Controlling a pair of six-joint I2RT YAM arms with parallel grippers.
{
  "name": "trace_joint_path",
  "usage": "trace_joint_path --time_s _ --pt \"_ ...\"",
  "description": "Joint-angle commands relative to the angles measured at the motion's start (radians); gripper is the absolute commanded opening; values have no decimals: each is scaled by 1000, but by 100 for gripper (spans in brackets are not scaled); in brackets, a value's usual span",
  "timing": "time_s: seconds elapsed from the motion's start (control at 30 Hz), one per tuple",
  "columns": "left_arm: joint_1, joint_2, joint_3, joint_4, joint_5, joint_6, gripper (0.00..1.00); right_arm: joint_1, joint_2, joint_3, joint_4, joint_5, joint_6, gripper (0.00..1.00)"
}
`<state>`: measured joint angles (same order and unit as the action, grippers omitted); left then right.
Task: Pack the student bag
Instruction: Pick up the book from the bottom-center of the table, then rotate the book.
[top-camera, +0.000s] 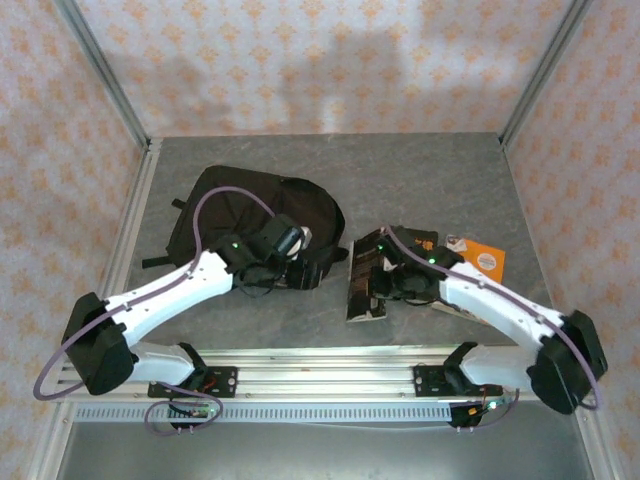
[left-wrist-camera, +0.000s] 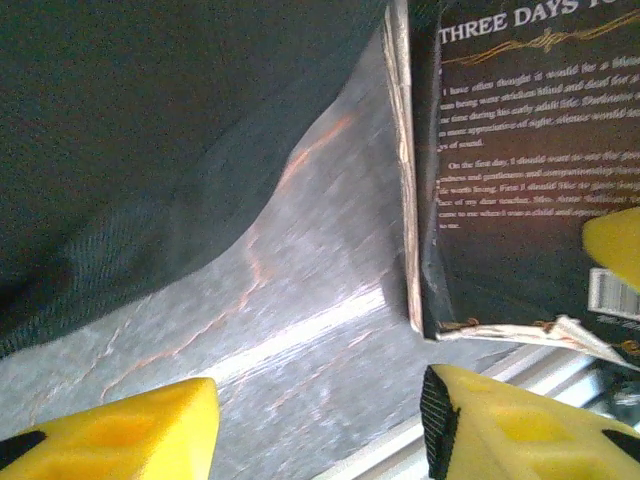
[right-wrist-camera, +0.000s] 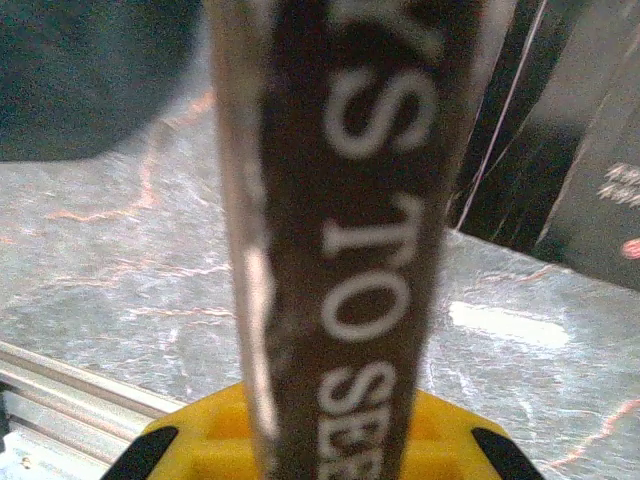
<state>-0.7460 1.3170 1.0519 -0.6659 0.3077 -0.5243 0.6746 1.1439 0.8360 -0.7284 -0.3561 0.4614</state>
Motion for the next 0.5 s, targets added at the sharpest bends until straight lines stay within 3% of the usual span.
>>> trace_joint_path --time_s 0.0,0.13,0.27,0.33,0.47 --pt "10 -17 135 -104 5 1 59 -6 -121 91 -49 104 -87 0" --pt "40 12 297 -152 41 -4 65 -6 -203 138 29 3 -181 0" --pt "68 50 424 -173 110 34 82 -6 -216 199 83 -190 -264 0" --pt "78 62 449 -175 136 69 92 -6 -216 228 112 -281 -278 0" --pt "119 46 425 -128 223 118 98 -6 -218 278 165 -418 -289 0"
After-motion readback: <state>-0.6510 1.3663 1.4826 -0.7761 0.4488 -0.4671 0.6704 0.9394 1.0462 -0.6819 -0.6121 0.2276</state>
